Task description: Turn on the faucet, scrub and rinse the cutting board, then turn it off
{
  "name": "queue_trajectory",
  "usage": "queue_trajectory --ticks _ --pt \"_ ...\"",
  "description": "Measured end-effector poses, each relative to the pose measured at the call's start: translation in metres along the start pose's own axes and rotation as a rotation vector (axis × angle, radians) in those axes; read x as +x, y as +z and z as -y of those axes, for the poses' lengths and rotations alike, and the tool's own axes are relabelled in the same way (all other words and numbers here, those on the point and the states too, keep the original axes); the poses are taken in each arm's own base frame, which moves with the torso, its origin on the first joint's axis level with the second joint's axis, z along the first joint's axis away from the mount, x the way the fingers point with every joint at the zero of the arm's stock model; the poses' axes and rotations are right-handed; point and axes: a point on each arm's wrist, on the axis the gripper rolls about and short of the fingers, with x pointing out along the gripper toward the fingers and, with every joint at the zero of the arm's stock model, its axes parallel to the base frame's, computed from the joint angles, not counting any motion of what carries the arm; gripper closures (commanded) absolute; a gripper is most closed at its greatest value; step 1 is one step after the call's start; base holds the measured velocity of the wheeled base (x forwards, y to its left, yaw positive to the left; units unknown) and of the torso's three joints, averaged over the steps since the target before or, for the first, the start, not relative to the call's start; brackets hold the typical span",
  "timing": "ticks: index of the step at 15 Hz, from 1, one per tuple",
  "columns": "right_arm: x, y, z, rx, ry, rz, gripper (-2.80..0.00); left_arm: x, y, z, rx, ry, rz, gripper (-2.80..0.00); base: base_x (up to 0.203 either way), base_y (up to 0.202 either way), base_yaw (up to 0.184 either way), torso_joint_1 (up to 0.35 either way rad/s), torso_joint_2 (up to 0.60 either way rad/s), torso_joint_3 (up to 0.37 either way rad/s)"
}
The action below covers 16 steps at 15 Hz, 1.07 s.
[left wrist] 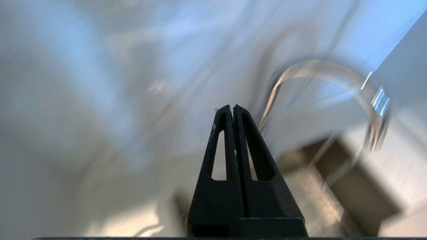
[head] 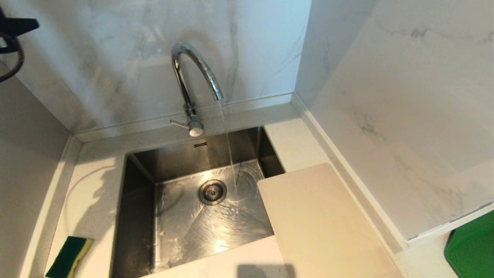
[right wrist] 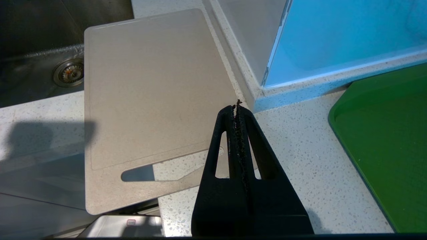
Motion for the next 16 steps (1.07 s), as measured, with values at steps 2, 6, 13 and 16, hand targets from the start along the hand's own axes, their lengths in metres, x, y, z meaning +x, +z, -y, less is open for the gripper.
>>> queue_trajectory --ticks 2,6,13,16 --pt "0.000 0.000 0.000 0.000 0.000 0.000 0.00 -0.048 -0.025 -0.011 0.008 0.026 -0.072 0.00 0.000 0.000 0.000 0.000 0.00 0.000" --pt "0.000 0.000 0.000 0.000 0.000 0.000 0.00 -0.135 -0.106 -0.009 0.000 0.025 -0.225 0.00 0.000 0.000 0.000 0.000 0.00 0.000" --pt "0.000 0.000 0.000 0.000 -0.001 0.000 0.00 -0.204 -0.180 0.008 -0.040 -0.258 -0.301 0.00 0.000 0.000 0.000 0.000 0.00 0.000" --pt "0.000 0.000 0.000 0.000 0.000 0.000 0.00 -0.223 -0.198 0.007 -0.024 -0.206 -0.310 0.00 0.000 0.000 0.000 0.000 0.00 0.000"
